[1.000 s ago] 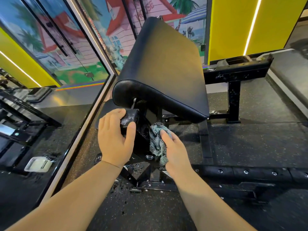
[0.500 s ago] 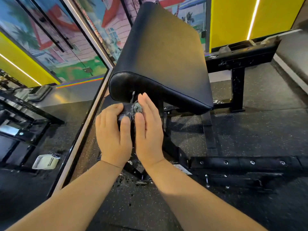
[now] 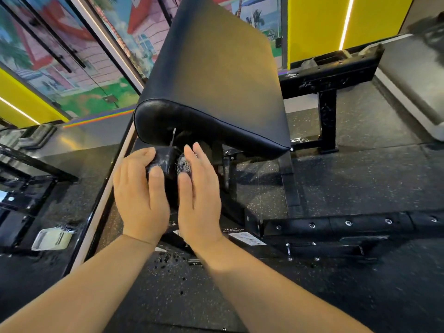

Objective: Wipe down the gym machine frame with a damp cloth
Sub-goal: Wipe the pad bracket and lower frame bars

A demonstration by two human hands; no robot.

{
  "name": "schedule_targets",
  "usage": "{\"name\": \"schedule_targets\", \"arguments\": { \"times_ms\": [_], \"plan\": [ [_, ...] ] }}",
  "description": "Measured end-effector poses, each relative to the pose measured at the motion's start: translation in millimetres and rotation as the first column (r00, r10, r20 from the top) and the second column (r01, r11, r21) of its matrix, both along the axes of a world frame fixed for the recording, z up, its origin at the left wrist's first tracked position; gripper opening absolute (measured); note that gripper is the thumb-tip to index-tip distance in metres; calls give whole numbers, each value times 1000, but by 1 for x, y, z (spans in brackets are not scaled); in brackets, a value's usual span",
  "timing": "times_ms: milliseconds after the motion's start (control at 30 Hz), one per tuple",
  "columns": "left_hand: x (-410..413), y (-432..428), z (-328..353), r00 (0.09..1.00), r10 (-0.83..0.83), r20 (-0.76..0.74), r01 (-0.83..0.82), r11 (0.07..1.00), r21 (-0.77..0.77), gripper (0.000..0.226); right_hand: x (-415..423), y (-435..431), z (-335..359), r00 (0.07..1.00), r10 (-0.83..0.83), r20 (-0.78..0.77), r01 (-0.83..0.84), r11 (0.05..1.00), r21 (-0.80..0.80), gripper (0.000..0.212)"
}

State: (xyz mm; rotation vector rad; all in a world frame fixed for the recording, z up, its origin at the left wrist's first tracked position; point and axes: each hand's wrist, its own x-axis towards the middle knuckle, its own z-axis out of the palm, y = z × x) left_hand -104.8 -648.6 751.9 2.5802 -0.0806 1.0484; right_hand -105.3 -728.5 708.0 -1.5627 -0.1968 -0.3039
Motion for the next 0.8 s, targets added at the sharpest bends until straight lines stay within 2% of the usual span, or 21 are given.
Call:
{"name": "schedule_targets", "arguments": {
  "times_ms": [33,100,167,200,233,267,333,400,467,500,633,667,733,767,800],
  "plan": [
    [-1,-1,0,1000,-3,-6,3,1000,-6,41,-2,-4,-21,1000,-6,-25,6,1000,-16,43],
    [-1,-3,-1,1000,-2,-16,2,1000,-24,41,-5,-18,-77,962,-48,-269,42,999,-29,38],
    [0,-5,-1,1000,1,-14,-2,999,-35,41,-4,-35,-116,804,-59,-592,38,998,-47,38],
    [0,-5,-1,1000,4,-15,-5,999,-36,41,-2,-39,-122,723,-51,-689,31,999,-41,41],
    [0,-5,-2,1000,5,-16,-5,999,-33,41,1,-39,-117,685,-41,-727,46,999,-13,44],
    [0,-5,-1,1000,2,-13,-2,999,-32,40,7,-37,-103,706,-28,-708,67,997,26,44],
    [-1,-6,-1,1000,0,-18,-1,999,-35,41,15,-26,-58,844,22,-535,35,995,97,42],
    [-1,-6,0,999,2,-35,-3,1000,-31,41,10,-15,-13,954,79,-289,-62,996,69,39],
    [-1,-4,0,998,-8,-63,6,999,-32,41,2,-12,-9,989,60,-132,-57,998,25,34],
    [-2,-3,1,997,-12,-74,9,999,-37,41,0,-15,-17,993,38,-116,-36,999,26,32],
    [-6,-1,5,987,-69,-143,53,992,-111,43,-3,-24,-31,911,81,-404,-19,988,156,27],
    [-7,2,7,982,-87,-165,60,985,-163,44,-2,-21,-20,921,97,-378,-35,985,168,27],
    [-8,6,16,959,-170,-229,77,927,-366,43,3,-12,11,967,121,-224,-88,985,149,27],
    [-9,9,23,935,-242,-258,81,856,-510,40,5,-9,27,984,127,-128,-114,988,107,28],
    [-11,13,31,908,-330,-257,83,745,-662,33,8,-6,41,991,131,-37,-130,991,20,29]
  ]
}}
